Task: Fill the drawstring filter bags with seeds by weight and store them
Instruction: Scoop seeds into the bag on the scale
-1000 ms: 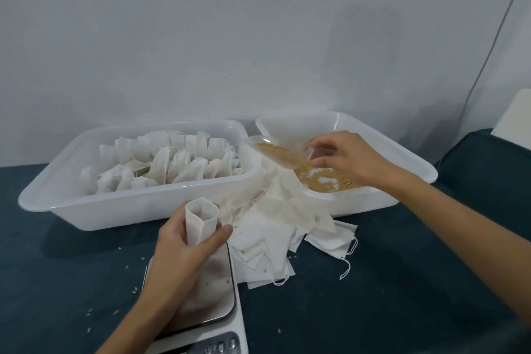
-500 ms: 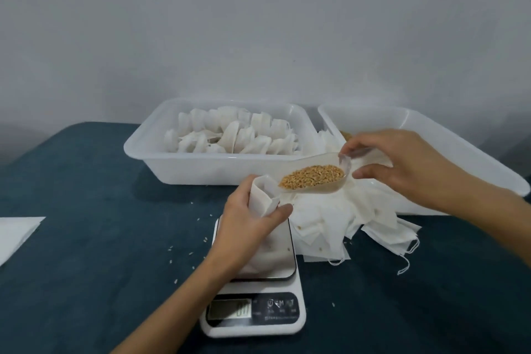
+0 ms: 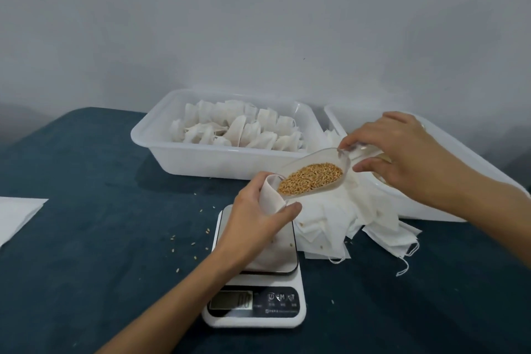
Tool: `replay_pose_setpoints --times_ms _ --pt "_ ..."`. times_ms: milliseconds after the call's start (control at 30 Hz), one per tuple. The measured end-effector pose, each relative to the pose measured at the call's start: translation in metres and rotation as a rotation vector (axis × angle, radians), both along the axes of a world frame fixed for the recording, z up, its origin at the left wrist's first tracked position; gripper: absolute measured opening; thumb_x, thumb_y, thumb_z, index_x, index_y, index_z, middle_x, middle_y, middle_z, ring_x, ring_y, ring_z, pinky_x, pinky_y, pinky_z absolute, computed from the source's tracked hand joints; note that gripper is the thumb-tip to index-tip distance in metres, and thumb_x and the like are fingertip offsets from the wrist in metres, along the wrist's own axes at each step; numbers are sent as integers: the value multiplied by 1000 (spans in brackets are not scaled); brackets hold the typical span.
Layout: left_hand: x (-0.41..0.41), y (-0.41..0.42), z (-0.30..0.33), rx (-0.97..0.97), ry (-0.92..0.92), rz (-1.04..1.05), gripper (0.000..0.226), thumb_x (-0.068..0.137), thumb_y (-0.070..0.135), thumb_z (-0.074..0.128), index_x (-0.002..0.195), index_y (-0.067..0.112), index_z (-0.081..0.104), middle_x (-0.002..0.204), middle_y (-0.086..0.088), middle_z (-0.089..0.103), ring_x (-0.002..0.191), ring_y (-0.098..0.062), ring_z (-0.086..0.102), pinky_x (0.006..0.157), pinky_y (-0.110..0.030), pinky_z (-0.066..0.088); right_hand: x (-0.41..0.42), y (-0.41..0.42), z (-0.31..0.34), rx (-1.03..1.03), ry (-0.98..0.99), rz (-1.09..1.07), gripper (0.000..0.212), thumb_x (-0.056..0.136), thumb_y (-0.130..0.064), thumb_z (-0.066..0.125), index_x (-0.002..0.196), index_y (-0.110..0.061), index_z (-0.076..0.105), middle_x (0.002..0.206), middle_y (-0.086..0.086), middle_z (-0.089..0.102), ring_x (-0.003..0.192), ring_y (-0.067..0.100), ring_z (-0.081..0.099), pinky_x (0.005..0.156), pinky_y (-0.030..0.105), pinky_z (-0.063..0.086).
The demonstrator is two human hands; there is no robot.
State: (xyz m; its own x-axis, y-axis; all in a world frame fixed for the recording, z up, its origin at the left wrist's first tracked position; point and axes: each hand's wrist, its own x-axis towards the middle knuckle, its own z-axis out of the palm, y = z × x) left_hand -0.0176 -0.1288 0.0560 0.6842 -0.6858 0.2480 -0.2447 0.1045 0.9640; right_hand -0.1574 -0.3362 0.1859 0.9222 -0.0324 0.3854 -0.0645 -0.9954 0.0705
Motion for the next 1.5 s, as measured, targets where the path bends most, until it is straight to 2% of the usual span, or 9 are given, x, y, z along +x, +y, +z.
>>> replay_pose_setpoints --times_ms 67,200,467,567,733,933,1200,1433,1500 --pt "0 -1 -1 -7 8 -5 37 78 36 80 111 29 65 100 8 75 90 -19 70 67 -27 56 0 3 1 -11 0 0 33 84 -22 78 111 -34 64 99 -27 59 100 -1 48 114 29 16" --pt "2 -2 -2 -16 -11 4 35 77 37 80 108 30 65 100 12 75 95 -11 70 72 -16 52 2 9 3 -21 3 -14 31 86 -22 77 113 -31 66 102 -24 60 105 1 49 115 29 14" --pt "1 -2 -2 -22 -1 14 37 75 37 80 109 30 66 98 8 74 87 -17 69 60 -21 55 1 17 6 -59 5 -40 30 87 -22 77 114 -28 67 105 -18 66 106 12 57 118 34 16" --pt "3 -2 -3 -17 -19 27 38 74 38 80 108 29 66 99 10 74 94 -13 69 74 -19 52 2 20 6 -74 6 -45 30 87 -21 77 114 -27 67 105 -15 67 105 15 59 118 35 16" --pt "6 -2 -5 3 -34 48 46 69 40 84 110 32 67 103 11 76 102 -16 70 93 -38 55 4 25 6 -94 6 -50 30 86 -19 78 114 -25 68 106 -12 69 105 19 61 118 39 19" --pt "6 -3 -5 12 -46 79 46 65 49 82 107 37 66 104 14 75 101 -9 69 85 -31 54 5 28 7 -100 7 -50 30 87 -19 76 116 -24 68 108 -12 68 107 19 60 119 39 18" --pt "6 -3 -3 31 -54 76 43 69 41 82 109 32 67 108 7 74 105 -17 68 91 -41 56 5 31 6 -111 17 -65 31 86 -18 77 116 -23 68 108 -10 69 109 21 61 118 40 18" --pt "7 -3 -6 31 -66 74 41 71 43 81 108 33 67 103 12 75 97 -12 69 74 -24 55 3 33 9 -112 24 -79 30 89 -18 75 118 -23 68 110 -10 68 110 20 59 120 39 16" --pt "7 -3 -6 32 -68 77 42 70 43 81 109 34 67 103 13 75 98 -10 69 78 -27 54 3 34 9 -111 25 -79 30 90 -18 74 118 -23 67 110 -10 68 110 20 59 120 38 15"
